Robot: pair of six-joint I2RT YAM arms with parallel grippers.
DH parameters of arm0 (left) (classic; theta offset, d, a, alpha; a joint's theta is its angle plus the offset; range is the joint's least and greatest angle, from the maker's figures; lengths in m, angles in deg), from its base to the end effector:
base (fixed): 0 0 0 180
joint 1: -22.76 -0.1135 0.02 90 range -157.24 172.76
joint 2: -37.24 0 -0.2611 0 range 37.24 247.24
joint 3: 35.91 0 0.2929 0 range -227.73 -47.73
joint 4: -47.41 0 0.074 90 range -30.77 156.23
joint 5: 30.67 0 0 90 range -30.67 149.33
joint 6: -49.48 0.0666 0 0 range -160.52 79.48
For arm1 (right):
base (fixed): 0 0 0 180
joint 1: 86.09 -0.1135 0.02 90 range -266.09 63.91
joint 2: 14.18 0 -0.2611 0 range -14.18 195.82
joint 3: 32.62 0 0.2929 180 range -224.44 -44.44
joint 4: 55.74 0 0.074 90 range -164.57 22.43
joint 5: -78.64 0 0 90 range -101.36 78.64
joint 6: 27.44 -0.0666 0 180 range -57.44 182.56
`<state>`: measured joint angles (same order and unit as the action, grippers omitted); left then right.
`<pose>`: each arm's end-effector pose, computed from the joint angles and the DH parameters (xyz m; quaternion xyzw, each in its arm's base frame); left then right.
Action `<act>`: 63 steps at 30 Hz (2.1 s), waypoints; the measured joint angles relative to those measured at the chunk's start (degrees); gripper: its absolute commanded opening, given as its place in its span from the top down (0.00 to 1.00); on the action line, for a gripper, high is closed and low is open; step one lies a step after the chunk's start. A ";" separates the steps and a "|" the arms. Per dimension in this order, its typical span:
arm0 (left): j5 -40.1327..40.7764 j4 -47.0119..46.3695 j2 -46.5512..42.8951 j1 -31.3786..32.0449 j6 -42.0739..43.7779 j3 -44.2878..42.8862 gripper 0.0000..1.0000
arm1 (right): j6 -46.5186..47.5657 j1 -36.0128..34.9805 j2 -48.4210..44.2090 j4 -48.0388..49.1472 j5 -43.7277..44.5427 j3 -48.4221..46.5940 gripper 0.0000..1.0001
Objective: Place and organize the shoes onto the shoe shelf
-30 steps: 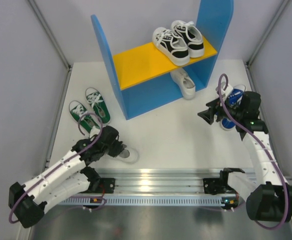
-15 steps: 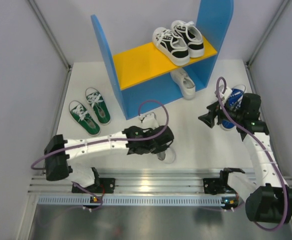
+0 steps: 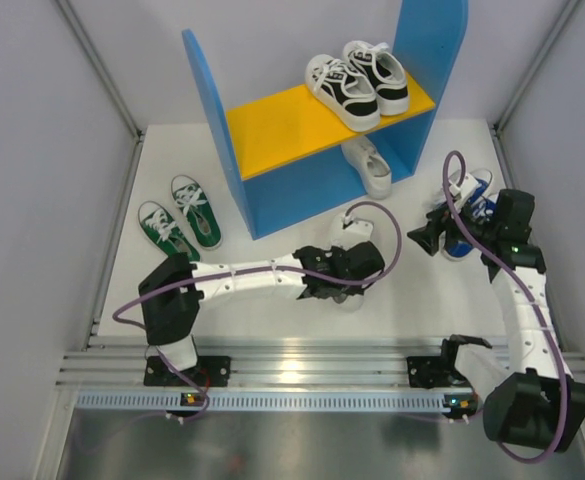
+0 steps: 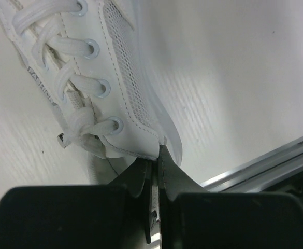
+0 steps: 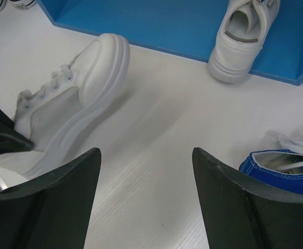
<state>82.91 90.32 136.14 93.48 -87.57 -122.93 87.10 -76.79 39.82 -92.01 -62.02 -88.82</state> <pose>0.1654 -0.3923 0.2008 0.1309 0.9259 -0.1528 0.3197 0.2604 0.0095 0.2709 -0.3047 0.7647 0.2382 0.5155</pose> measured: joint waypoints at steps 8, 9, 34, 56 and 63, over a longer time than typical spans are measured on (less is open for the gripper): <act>2.40 -3.04 7.15 -6.38 6.75 -9.55 1.00 | -0.09 2.56 -0.72 -0.35 -1.16 0.00 0.28; 3.32 -3.04 8.09 -7.34 6.97 -10.75 1.00 | -0.09 2.97 -0.81 -0.39 -1.38 0.00 0.28; 13.42 -4.26 28.30 -18.25 8.02 -34.49 1.00 | -1.18 7.72 -2.60 -0.48 -4.96 0.00 0.28; 4.81 -6.32 33.40 -19.80 7.85 -40.35 0.37 | -1.18 10.27 -2.60 -0.48 -6.45 0.02 0.27; -5.31 -9.84 24.57 -20.46 13.11 -31.74 0.34 | 7.21 10.80 -2.38 -5.86 -13.00 0.02 0.20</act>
<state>77.59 80.48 160.70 73.02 -74.45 -154.67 94.31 -65.99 37.44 -97.87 -75.02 -88.80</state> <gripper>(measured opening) 0.653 0.799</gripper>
